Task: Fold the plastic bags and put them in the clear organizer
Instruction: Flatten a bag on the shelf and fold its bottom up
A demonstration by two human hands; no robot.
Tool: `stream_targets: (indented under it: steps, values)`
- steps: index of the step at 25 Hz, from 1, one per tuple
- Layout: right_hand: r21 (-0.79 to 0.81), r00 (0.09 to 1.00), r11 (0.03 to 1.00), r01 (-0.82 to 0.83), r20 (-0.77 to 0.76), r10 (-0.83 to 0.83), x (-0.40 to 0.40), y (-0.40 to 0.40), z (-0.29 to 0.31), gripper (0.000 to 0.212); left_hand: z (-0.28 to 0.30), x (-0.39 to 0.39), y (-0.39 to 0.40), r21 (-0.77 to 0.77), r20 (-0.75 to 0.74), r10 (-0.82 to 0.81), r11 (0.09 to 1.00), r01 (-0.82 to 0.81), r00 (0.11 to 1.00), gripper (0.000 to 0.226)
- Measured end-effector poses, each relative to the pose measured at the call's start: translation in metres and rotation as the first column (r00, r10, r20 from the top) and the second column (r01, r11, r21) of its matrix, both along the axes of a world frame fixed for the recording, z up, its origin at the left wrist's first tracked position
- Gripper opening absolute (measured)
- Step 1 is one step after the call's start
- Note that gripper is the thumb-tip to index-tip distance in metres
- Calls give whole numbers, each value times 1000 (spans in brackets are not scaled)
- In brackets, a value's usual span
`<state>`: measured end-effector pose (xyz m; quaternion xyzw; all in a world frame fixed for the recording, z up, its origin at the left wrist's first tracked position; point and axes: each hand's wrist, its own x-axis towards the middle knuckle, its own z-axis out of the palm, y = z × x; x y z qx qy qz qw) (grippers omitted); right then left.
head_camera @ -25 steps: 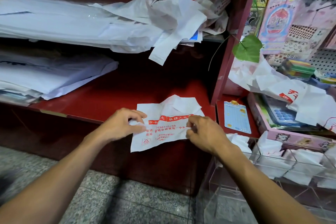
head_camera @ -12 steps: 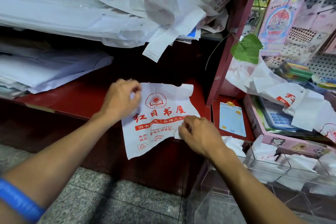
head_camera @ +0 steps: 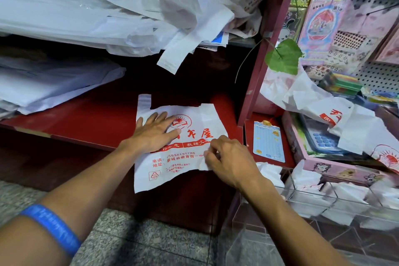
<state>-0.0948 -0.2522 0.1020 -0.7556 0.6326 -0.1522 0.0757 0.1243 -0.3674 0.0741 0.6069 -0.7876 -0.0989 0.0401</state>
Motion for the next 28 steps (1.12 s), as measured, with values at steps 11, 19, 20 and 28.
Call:
stream_targets:
  steps: [11,19,20,28]
  values:
    - [184,951,982,-50,-293,104,-7,-2,3,91,38,19,61,40,-159,-304,949,314,939,74]
    - [80,992,992,-95,-82,101,-30,5,-2,57,2,74,85,-176,-454,-103,984,24,885,40]
    - [46,996,995,-86,6,86,-34,6,-1,41,4,76,86,-117,-584,-41,993,-34,811,32]
    - [87,780,982,167,598,-186,-38,-3,-11,30,13,64,90,91,-867,185,972,-217,462,12]
